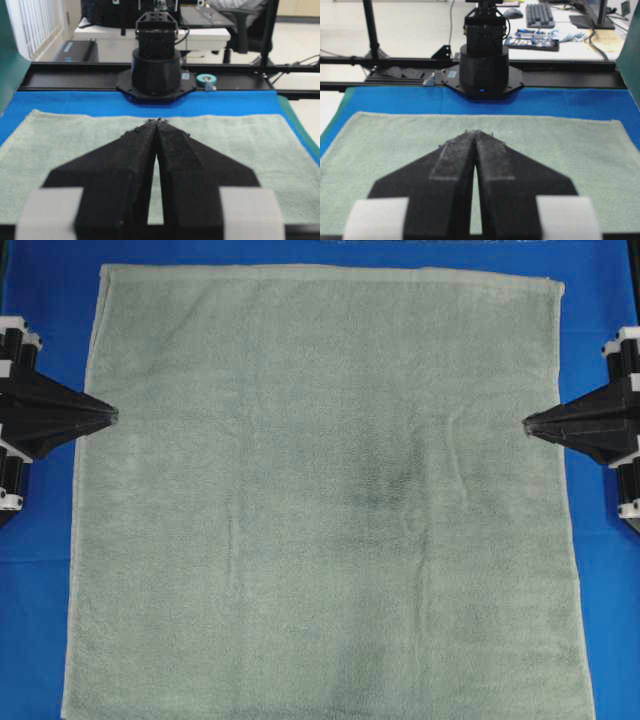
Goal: Fold a bath towel.
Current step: 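Move both grippers to the far corners of the green towel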
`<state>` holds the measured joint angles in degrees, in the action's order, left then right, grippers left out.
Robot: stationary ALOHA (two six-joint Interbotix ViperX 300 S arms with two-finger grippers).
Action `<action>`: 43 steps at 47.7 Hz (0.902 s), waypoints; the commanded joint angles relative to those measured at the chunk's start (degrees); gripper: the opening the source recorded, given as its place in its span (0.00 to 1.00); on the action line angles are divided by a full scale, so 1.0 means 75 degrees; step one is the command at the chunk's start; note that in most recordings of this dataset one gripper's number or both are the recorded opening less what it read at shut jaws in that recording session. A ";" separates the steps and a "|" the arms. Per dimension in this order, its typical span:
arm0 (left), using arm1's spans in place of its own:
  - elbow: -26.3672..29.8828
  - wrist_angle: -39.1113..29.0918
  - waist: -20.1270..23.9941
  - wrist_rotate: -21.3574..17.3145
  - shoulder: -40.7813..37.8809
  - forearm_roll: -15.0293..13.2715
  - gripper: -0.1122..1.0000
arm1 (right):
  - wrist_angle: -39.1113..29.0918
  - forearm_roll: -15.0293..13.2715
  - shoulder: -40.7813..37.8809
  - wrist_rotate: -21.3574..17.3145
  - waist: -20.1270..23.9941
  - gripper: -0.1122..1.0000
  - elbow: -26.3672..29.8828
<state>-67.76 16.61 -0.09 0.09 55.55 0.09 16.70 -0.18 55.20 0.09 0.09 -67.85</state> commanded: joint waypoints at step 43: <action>0.3551 -0.7582 0.3188 -0.1102 -0.2918 0.0258 0.57 | -0.7512 -0.0914 -0.3070 0.0727 -0.4137 0.53 0.3574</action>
<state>-44.21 -38.06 21.01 -5.71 37.44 1.76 -37.62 -5.63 34.80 4.39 -27.77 -43.59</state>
